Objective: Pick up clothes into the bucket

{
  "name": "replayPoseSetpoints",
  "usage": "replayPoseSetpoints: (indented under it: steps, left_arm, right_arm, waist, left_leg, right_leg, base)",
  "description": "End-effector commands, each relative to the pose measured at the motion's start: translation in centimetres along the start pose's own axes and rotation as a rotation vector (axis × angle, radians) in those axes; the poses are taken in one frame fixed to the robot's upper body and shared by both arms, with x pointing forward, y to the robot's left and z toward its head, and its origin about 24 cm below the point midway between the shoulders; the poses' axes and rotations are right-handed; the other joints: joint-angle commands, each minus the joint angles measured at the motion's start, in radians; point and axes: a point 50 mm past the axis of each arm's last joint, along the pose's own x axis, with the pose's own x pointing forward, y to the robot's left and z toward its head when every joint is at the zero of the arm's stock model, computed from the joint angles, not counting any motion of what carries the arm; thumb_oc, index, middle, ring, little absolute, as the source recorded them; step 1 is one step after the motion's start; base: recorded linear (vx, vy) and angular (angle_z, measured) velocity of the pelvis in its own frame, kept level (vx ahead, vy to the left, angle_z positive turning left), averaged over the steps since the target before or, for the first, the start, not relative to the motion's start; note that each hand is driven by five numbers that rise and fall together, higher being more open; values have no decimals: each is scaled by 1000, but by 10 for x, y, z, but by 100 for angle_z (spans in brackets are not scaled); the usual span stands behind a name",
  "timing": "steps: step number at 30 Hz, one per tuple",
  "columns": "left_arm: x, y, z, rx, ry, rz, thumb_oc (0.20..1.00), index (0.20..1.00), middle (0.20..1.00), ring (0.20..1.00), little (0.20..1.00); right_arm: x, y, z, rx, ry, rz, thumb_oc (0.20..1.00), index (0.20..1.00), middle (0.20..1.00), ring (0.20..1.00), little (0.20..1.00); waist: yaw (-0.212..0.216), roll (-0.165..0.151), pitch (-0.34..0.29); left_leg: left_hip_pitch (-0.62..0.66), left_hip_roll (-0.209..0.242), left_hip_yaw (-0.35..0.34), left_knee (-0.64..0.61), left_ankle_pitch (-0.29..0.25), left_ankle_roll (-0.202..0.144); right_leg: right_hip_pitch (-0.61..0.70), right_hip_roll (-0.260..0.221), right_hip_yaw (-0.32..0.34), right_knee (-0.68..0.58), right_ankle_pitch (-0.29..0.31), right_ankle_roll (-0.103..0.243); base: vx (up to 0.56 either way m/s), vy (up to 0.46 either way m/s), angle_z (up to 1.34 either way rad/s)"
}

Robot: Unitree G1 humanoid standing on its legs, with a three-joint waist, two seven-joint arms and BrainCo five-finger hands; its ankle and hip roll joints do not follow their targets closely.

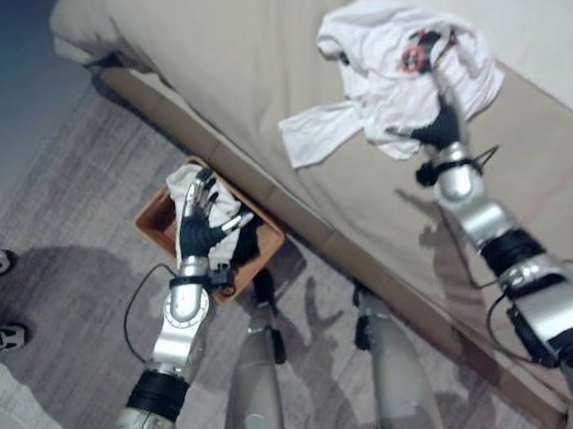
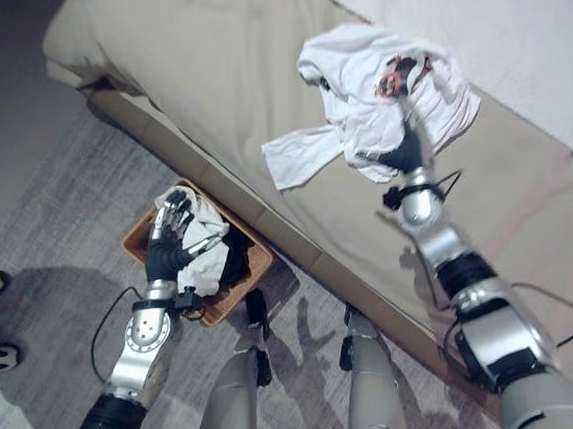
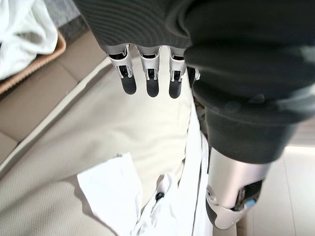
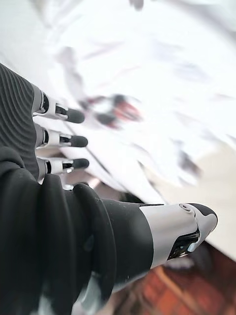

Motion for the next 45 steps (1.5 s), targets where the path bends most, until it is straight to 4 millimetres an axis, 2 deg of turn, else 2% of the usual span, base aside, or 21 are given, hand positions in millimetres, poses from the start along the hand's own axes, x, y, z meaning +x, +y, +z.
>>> replayPoseSetpoints:
  steps: [1, 2, 5, 10, 16, 20, 22, 25, 26, 31, 33, 34, 40, 45]
  left_arm:
    - [-1, -5, 27, -49, -143, -40, 1000, 1000, 1000, 1000, 1000]
    - [-1, -5, 27, -49, -143, -40, 1000, 1000, 1000, 1000, 1000]
    - [1, -8, 34, -65, -168, -55, 1000, 1000, 1000, 1000, 1000]
    - [1, -7, 39, -64, -183, -51, 1000, 1000, 1000, 1000, 1000]
    - [-2, -9, 47, -95, -208, -72, 1000, 1000, 1000, 1000, 1000]
    - [0, -11, 54, -102, -245, -86, 1000, 1000, 1000, 1000, 1000]
    - [1, -10, 62, -107, -278, -86, 1000, 1000, 1000, 1000, 1000]
    - [5, -10, 73, -116, -332, -90, 1000, 1000, 1000, 1000, 1000]
    - [7, -9, 80, -125, -366, -82, 1000, 1000, 1000, 1000, 1000]
    - [8, -11, 92, -146, -422, -89, 1000, 1000, 1000, 1000, 1000]
    - [8, -11, 94, -153, -429, -90, 1000, 1000, 1000, 1000, 1000]
    - [8, -11, 96, -154, -440, -92, 1000, 1000, 1000, 1000, 1000]
    - [10, -10, 98, -177, -450, -84, 1000, 1000, 1000, 1000, 1000]
    - [10, -10, 100, -189, -461, -90, 1000, 1000, 1000, 1000, 1000]
  right_arm:
    - [22, -30, 16, -76, -70, -102, 1000, 1000, 1000, 1000, 1000]
    - [22, -29, 16, -76, -70, -102, 1000, 1000, 1000, 1000, 1000]
    - [45, -68, 15, -213, -21, -210, 1000, 1000, 1000, 1000, 1000]
    - [57, -87, 19, -298, 13, -243, 1000, 1000, 1000, 1000, 1000]
    - [62, -106, 6, -416, 101, -224, 1000, 1000, 1000, 1000, 1000]
    - [64, -109, 9, -437, 93, -193, 1000, 1000, 1000, 1000, 1000]
    - [68, -111, 17, -432, 63, -184, 1000, 1000, 1000, 1000, 1000]
    - [68, -122, 14, -425, 85, -206, 1000, 1000, 1000, 1000, 1000]
    - [71, -127, 20, -414, 75, -211, 1000, 1000, 1000, 1000, 1000]
    - [75, -130, 26, -381, 69, -197, 1000, 1000, 1000, 1000, 1000]
    - [75, -129, 26, -374, 70, -187, 1000, 1000, 1000, 1000, 1000]
    - [75, -129, 27, -371, 71, -174, 1000, 1000, 1000, 1000, 1000]
    - [77, -124, 28, -362, 83, -134, 1000, 1000, 1000, 1000, 1000]
    - [82, -127, 38, -396, 70, -127, 1000, 1000, 1000, 1000, 1000]
  waist:
    - [9, 0, -50]
    - [9, 0, -50]
    - [17, 13, -46]
    - [22, 20, -47]
    - [45, 33, -49]
    - [54, 41, -47]
    - [55, 41, -44]
    - [64, 49, -31]
    - [68, 51, -21]
    - [76, 54, -4]
    - [77, 56, -4]
    - [81, 60, -7]
    - [95, 67, -11]
    - [107, 74, -12]
  left_leg:
    - [-61, 9, -5, 64, -8, -28]
    - [-61, 9, -5, 65, -8, -28]
    - [-117, 8, -13, 68, 2, -30]
    - [-146, 12, -18, 65, 12, -34]
    - [-181, 10, -31, 65, 19, -38]
    - [-209, 9, -38, 66, 25, -40]
    - [-227, 9, -40, 66, 27, -42]
    - [-262, 5, -49, 71, 30, -43]
    - [-294, 5, -53, 82, 32, -44]
    - [-358, 3, -57, 105, 33, -45]
    - [-372, 3, -58, 110, 32, -45]
    - [-371, 5, -67, 118, 4, -53]
    - [-417, 1, -70, 134, 4, -53]
    - [-429, -2, -69, 122, 16, -58]
  right_leg:
    - [-52, -31, 33, 53, 40, 59]
    - [-52, -31, 33, 53, 40, 59]
    - [-124, -18, 44, 78, 36, 51]
    - [-166, -10, 46, 95, 32, 45]
    - [-207, -15, 37, 124, 25, 44]
    - [-239, -17, 37, 139, 21, 45]
    - [-255, -18, 36, 143, 20, 45]
    - [-288, -18, 35, 157, 16, 46]
    - [-318, -20, 36, 169, 16, 45]
    - [-382, -24, 40, 204, 7, 40]
    - [-394, -24, 42, 209, 5, 39]
    - [-401, -23, 51, 231, -26, 49]
    - [-453, -27, 55, 259, -31, 46]
    - [-469, -30, 53, 259, -29, 48]
  base:
    - [20, -39, -8]
    - [2, -34, -6]
    - [13, -58, -7]
    - [-6, -42, 1]
    - [-9, -32, 4]
    - [1, -32, 9]
    - [2, -29, 7]
    - [-1, -28, 8]
    - [-2, -31, 9]
    - [1, -20, 6]
    - [31, -1, 6]
    - [68, 5, 5]
    - [8, 1, 2]
    - [-29, 6, 1]
